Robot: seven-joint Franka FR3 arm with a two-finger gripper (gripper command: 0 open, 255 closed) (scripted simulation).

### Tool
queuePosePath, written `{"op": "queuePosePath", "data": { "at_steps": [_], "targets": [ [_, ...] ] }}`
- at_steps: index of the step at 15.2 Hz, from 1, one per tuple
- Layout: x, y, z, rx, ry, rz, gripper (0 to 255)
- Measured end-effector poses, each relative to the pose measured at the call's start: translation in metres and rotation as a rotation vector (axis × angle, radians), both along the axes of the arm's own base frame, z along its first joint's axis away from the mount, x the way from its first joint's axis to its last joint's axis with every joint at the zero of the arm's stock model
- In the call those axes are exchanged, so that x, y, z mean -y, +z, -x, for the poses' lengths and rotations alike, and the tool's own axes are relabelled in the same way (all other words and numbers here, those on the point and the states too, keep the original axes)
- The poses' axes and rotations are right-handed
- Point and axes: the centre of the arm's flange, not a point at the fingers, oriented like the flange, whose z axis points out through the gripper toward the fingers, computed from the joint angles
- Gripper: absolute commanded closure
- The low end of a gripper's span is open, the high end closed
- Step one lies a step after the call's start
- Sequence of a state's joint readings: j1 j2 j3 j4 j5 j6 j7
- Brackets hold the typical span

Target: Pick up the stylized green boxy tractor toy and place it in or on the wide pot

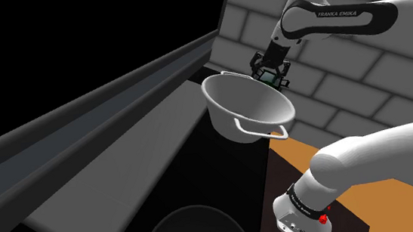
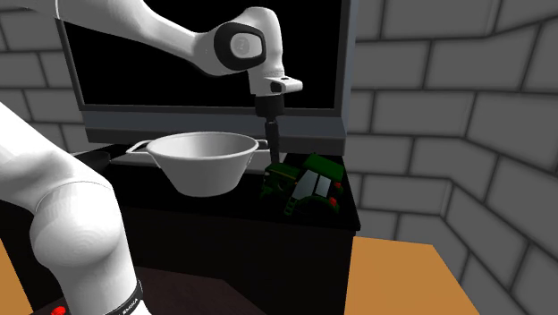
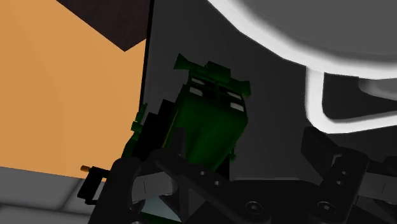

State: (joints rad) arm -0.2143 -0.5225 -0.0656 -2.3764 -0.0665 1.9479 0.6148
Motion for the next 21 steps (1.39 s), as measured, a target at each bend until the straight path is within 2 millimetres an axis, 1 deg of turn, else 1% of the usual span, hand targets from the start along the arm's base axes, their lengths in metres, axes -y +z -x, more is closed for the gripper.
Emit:
{"op": "queuePosePath", "data": {
  "at_steps": [4,6,8,9,10,12,13,14,15,16,17,18,19,21],
  "targets": [
    [-0.015,0.007,-0.001,0.033,0.001,0.029,255],
    [-0.023,0.011,-0.007,0.047,0.008,0.03,255],
    [-0.025,0.014,-0.006,0.085,0.008,0.014,255],
    [-0.007,0.003,-0.004,0.047,0.0,0.004,255],
    [0.0,-0.001,0.001,-0.018,0.001,0.003,255],
    [0.002,-0.003,0.006,-0.066,0.004,0.001,255],
    [0.004,-0.001,0.006,-0.079,0.003,0.001,255],
    [0.003,0.0,0.006,-0.078,0.003,0.001,0],
    [0.003,0.0,0.006,-0.078,0.003,0.001,0],
    [0.017,0.003,0.0,-0.101,-0.067,-0.044,0],
    [0.035,0.006,-0.005,-0.14,-0.163,-0.111,0],
    [0.043,0.004,-0.007,-0.164,-0.215,-0.149,0],
    [0.048,0.0,-0.008,-0.177,-0.241,-0.167,0],
    [0.049,-0.009,-0.008,-0.186,-0.261,-0.182,0]
  ]
}}
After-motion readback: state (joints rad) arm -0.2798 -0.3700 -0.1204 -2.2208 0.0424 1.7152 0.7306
